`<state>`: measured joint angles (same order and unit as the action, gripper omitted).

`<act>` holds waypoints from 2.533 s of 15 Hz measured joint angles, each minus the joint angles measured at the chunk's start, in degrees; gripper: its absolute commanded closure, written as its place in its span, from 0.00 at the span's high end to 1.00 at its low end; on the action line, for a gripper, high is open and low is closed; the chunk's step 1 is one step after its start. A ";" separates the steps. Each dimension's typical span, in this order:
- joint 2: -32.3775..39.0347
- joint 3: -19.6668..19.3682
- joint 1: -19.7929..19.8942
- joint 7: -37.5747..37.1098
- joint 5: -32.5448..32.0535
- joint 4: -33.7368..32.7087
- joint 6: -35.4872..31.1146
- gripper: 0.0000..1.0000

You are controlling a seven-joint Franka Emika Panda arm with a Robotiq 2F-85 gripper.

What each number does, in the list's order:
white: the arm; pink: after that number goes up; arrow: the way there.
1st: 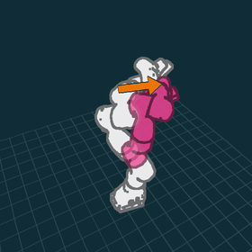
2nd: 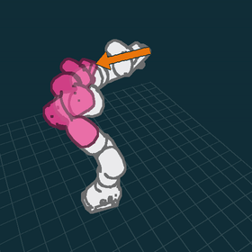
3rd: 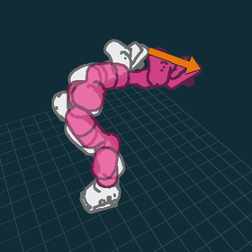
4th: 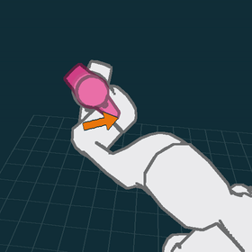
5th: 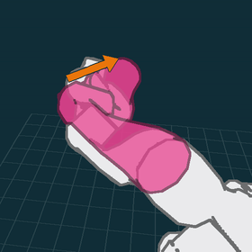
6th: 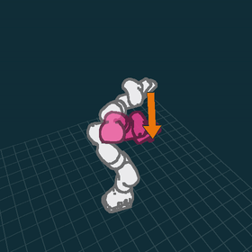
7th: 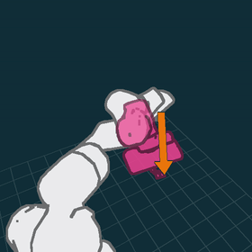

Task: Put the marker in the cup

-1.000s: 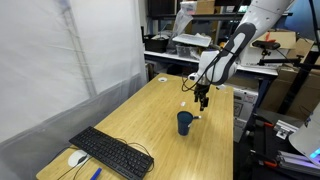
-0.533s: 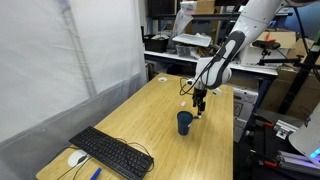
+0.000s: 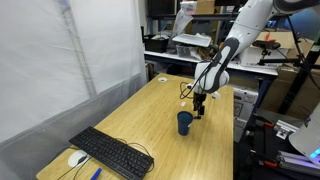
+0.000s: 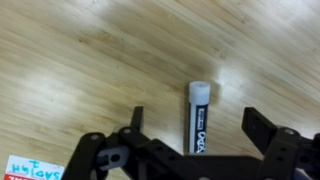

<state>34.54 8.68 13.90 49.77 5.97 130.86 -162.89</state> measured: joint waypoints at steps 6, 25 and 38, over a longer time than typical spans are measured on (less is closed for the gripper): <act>2.23 0.00 0.42 -0.84 -1.49 -1.35 0.00 0.60; -6.27 -6.68 -4.95 -15.49 -15.46 -1.45 8.65 0.05; -23.44 -4.66 -15.81 -14.49 -24.24 -9.61 58.83 0.05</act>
<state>11.10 4.02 -1.91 35.28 -18.26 121.26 -104.06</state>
